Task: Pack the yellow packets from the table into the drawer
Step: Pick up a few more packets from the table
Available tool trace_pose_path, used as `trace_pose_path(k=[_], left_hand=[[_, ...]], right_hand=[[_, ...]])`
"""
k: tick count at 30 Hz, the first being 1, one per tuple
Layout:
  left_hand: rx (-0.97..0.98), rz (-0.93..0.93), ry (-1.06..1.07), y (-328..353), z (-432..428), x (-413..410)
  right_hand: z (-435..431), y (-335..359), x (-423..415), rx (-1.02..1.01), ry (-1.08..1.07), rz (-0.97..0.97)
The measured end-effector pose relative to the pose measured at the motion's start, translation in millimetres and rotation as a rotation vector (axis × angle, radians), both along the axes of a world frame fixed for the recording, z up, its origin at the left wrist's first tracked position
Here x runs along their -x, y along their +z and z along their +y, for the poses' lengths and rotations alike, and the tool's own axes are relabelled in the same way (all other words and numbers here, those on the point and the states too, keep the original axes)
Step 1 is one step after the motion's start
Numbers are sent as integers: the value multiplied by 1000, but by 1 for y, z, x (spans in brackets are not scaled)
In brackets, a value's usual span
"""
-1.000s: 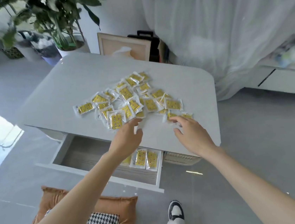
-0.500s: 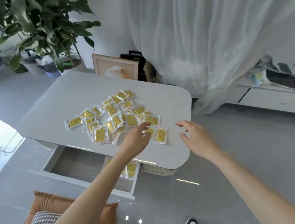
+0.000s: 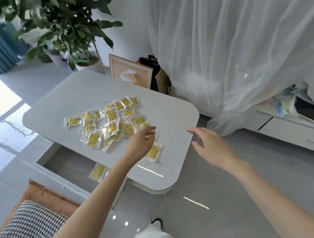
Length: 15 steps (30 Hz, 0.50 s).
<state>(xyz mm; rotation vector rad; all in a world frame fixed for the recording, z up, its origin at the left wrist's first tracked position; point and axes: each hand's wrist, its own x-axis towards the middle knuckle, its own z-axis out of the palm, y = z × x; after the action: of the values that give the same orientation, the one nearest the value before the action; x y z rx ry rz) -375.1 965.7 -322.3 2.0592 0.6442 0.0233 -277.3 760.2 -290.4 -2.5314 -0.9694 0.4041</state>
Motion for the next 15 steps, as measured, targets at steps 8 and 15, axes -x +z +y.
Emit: trace_pose_path(k=[8,15], left_hand=[[7,-20,140,-7,22,-96],[64,36,214,-31,53,-192]], right_hand=[[17,-3,-106,-31,99,33],[54,-15,-216,26,199,80]])
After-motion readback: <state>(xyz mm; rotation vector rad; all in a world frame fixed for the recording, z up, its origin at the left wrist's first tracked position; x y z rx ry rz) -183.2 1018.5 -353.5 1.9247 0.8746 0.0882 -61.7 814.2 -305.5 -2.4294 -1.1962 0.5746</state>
